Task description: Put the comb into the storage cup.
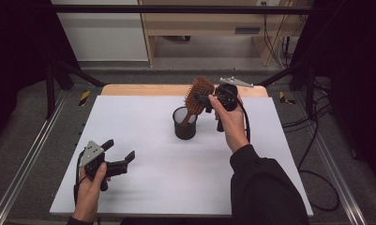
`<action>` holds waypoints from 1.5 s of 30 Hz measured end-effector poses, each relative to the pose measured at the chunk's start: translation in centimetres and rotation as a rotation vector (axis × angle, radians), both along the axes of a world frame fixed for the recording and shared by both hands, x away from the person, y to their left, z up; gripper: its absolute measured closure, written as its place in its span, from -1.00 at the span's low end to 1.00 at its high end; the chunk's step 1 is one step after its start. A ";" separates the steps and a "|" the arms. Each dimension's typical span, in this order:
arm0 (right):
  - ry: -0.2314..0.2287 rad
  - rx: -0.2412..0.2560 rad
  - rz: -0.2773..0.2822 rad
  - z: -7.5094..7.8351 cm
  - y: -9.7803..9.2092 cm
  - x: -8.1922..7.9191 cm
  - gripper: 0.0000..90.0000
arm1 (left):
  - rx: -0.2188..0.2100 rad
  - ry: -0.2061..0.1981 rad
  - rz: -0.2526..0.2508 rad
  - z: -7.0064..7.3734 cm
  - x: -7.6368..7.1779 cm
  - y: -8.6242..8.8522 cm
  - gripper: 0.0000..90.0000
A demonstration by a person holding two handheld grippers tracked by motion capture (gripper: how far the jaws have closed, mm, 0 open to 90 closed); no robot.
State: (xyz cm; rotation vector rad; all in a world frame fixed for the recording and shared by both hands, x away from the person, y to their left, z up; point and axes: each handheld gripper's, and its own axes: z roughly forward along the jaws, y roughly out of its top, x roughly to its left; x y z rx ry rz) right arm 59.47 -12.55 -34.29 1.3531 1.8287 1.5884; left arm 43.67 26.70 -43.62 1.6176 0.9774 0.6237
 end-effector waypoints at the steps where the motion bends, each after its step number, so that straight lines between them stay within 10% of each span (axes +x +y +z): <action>1: -0.005 0.003 0.000 0.1 0.0 -0.1 -0.93 | 0.001 0.000 -0.001 0.0 0.0 0.0 -0.93; 45: -0.135 0.050 -0.001 2.2 -2.9 -2.6 -0.83 | 0.003 -0.001 -0.001 0.0 0.0 -0.1 -0.93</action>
